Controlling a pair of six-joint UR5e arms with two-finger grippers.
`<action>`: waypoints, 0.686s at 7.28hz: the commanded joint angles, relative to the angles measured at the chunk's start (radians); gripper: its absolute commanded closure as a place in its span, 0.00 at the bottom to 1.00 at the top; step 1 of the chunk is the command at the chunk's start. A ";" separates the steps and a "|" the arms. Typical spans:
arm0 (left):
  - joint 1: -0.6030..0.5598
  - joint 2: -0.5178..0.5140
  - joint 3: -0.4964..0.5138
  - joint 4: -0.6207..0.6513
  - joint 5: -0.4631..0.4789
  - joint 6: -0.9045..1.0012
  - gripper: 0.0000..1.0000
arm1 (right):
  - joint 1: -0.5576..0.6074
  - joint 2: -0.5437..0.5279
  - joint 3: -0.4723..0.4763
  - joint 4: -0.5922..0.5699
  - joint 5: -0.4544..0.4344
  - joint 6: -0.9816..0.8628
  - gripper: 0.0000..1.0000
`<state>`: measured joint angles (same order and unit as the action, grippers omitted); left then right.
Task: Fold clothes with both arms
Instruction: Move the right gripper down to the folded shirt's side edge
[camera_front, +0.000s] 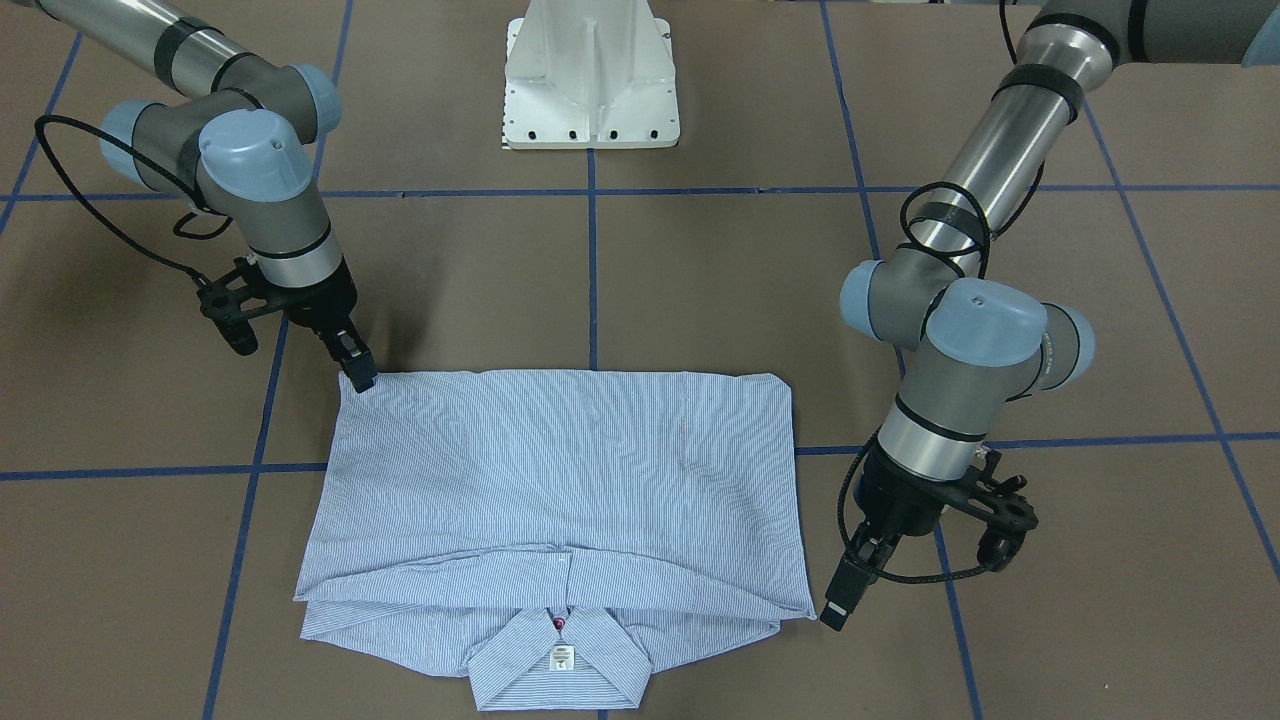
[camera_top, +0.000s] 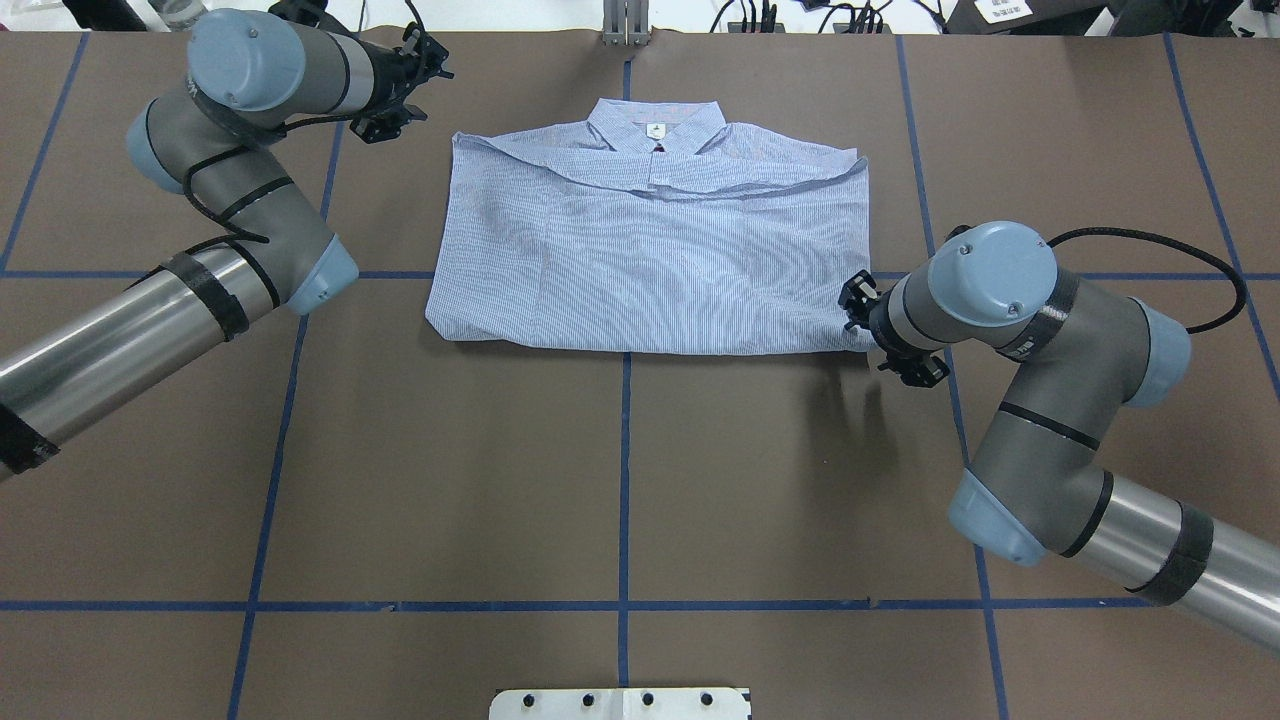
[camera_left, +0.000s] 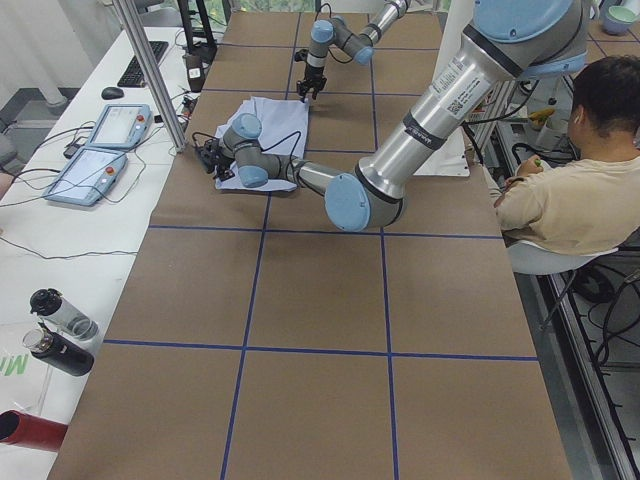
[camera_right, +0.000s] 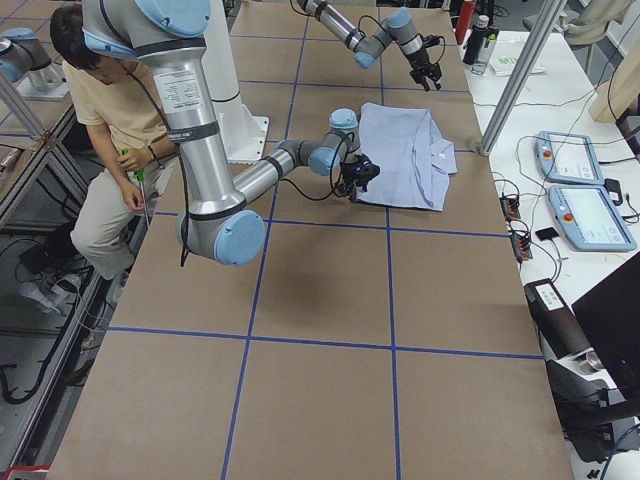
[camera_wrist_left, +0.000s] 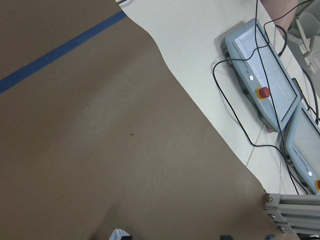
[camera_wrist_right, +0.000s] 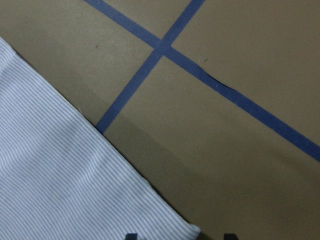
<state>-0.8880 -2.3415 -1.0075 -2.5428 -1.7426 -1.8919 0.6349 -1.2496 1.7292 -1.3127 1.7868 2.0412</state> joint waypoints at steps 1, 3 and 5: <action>0.001 0.016 -0.002 0.001 0.003 0.002 0.34 | -0.011 0.002 -0.010 -0.002 -0.004 0.002 0.46; 0.001 0.018 -0.005 0.004 0.017 0.016 0.34 | -0.011 0.010 -0.013 -0.002 -0.003 0.026 0.86; 0.000 0.034 -0.011 0.004 0.017 0.039 0.34 | -0.009 0.010 -0.011 0.001 -0.001 0.030 1.00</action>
<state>-0.8868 -2.3163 -1.0149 -2.5398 -1.7264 -1.8715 0.6252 -1.2401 1.7180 -1.3133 1.7842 2.0670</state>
